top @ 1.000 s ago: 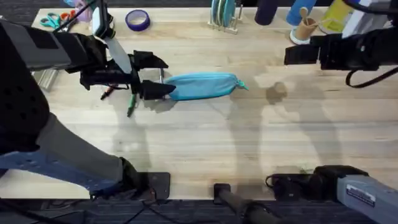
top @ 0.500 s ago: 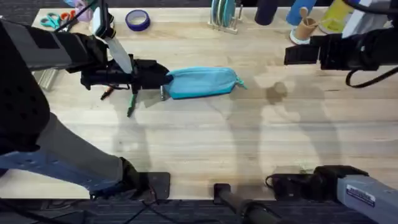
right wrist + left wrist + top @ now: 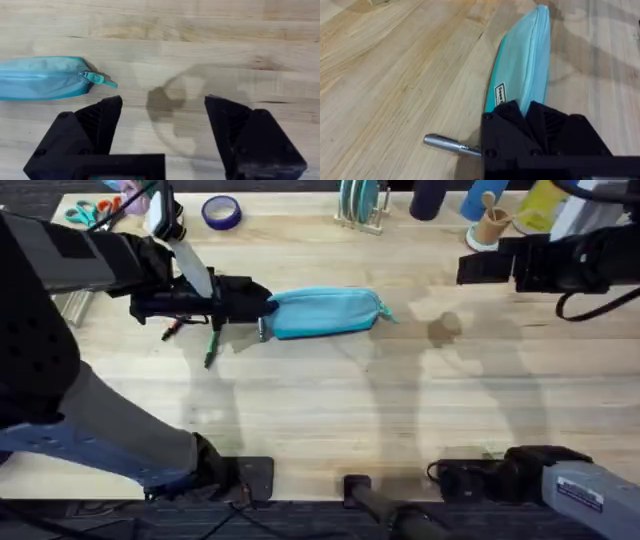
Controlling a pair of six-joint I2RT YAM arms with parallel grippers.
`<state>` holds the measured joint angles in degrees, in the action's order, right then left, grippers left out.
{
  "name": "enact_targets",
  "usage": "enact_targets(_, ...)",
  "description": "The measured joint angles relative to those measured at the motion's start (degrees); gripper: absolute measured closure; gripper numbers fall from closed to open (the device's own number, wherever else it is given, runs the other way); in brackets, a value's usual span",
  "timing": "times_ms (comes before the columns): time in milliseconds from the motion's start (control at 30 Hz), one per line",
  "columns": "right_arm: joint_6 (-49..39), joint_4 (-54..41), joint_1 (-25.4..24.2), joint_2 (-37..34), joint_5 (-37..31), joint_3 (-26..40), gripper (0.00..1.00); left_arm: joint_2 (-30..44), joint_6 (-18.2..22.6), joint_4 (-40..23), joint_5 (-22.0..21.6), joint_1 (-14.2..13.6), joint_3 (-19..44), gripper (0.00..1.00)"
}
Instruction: Unzip the bag, pick up the pens from the table one at a time and place them inside, then zip the bag closed.
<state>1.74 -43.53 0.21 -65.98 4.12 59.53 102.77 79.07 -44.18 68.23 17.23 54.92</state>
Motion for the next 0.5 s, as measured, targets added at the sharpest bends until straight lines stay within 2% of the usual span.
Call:
enact_targets(233,-2.1,0.9,0.0,0.0,0.0,0.0,0.004,0.0,0.0,0.0,0.0,0.0,0.0,0.956)
enact_targets(500,-15.7,2.1,0.0,0.0,2.1,0.0,0.01,0.0,0.0,0.0,0.0,0.0,0.0,0.957)
